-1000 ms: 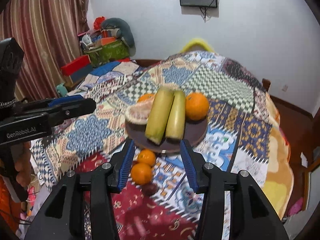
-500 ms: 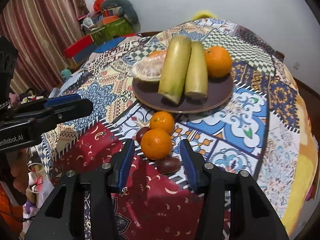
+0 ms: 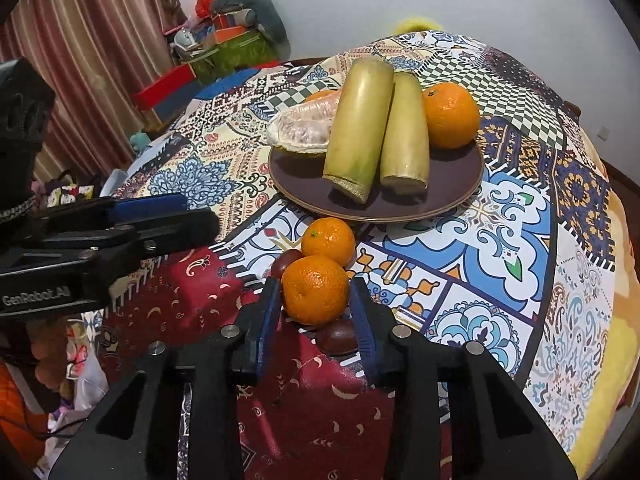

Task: Organize fruits
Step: 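Grasp a small mandarin with the right tool while the left tool grasps another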

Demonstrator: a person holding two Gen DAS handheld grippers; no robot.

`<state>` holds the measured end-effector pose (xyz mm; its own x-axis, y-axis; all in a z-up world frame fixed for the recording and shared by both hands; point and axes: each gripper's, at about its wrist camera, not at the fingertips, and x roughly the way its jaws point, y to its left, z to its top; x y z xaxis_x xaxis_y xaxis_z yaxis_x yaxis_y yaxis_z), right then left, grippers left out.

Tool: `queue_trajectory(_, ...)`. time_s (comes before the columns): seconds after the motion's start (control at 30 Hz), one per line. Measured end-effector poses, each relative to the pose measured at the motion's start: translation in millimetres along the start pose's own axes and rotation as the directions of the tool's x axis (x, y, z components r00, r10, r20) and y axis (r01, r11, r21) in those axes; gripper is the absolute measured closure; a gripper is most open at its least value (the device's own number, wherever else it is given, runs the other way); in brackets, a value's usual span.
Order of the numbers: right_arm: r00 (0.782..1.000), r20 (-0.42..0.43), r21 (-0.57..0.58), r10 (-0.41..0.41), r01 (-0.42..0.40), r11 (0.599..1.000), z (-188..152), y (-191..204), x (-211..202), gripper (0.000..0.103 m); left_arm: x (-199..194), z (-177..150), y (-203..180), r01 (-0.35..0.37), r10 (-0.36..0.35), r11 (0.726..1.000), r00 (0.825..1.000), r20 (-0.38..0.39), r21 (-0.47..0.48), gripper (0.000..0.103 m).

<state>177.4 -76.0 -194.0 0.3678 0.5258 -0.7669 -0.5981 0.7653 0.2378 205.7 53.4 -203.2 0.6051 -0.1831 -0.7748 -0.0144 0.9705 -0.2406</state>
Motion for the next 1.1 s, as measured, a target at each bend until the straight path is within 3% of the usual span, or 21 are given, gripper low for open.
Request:
queue_trajectory(0.43, 0.991, 0.097, 0.120, -0.093, 0.081, 0.989, -6.2, -43.8, -42.7, 0.071, 27.2, 12.6, -30.9, 0.044, -0.043, 0.998, 0.999, -0.026, 0.046, 0.049)
queue_trajectory(0.97, 0.988, 0.103, 0.154, -0.112, 0.096, 0.983, -10.1, -60.9, -48.4, 0.071, 63.4, 13.2, -43.6, 0.061, -0.056, 0.997, 0.995, -0.079, 0.055, 0.050)
queue_trajectory(1.1, 0.988, 0.103, 0.155, -0.112, 0.096, 0.983, -10.4, -61.5, -48.2, 0.071, 69.7, 12.5, -42.1, 0.056, -0.052, 0.997, 0.995, -0.089, 0.046, 0.059)
